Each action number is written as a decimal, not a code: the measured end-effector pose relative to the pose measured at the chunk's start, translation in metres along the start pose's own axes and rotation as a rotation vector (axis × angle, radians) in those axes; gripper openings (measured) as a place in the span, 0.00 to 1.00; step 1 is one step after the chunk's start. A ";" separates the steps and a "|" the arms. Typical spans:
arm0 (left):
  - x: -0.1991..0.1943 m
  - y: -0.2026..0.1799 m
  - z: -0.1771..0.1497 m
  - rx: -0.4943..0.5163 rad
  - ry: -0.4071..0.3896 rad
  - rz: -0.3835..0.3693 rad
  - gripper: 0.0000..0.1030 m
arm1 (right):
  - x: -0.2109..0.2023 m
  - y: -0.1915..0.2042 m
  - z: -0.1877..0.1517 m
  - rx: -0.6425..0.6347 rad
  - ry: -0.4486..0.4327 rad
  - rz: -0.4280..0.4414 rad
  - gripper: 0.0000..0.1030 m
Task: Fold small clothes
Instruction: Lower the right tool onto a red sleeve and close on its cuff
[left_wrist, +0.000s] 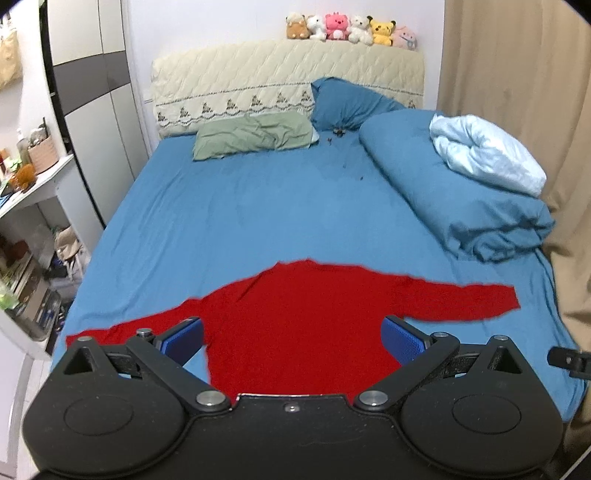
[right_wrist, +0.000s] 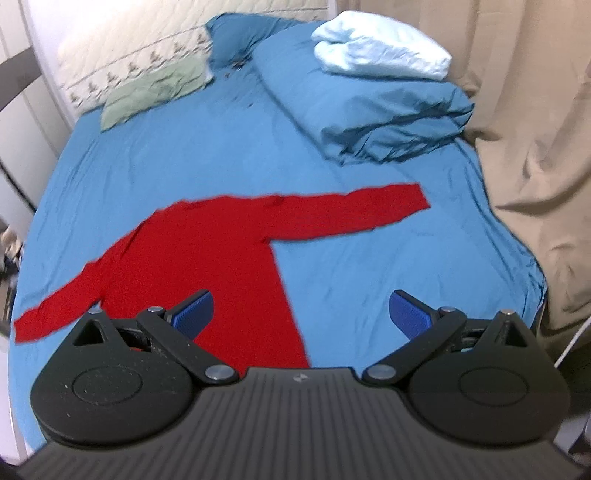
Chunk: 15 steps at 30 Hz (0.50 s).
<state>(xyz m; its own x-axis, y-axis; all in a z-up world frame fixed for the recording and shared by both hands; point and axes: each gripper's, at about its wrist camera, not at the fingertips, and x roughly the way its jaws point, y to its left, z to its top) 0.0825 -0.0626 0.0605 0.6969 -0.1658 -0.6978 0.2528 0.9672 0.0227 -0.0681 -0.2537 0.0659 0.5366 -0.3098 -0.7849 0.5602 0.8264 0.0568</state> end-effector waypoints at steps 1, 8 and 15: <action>0.008 -0.007 0.007 -0.005 -0.003 0.000 1.00 | 0.009 -0.008 0.009 0.004 -0.004 -0.001 1.00; 0.080 -0.068 0.045 0.012 0.038 0.027 1.00 | 0.106 -0.074 0.072 0.053 -0.001 -0.010 1.00; 0.192 -0.122 0.066 0.014 0.095 0.027 1.00 | 0.234 -0.134 0.111 0.103 0.021 -0.042 1.00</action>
<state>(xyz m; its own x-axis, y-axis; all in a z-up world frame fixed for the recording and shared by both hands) 0.2299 -0.2252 -0.0291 0.6367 -0.1196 -0.7618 0.2447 0.9682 0.0525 0.0523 -0.4887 -0.0571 0.4990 -0.3322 -0.8004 0.6443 0.7599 0.0863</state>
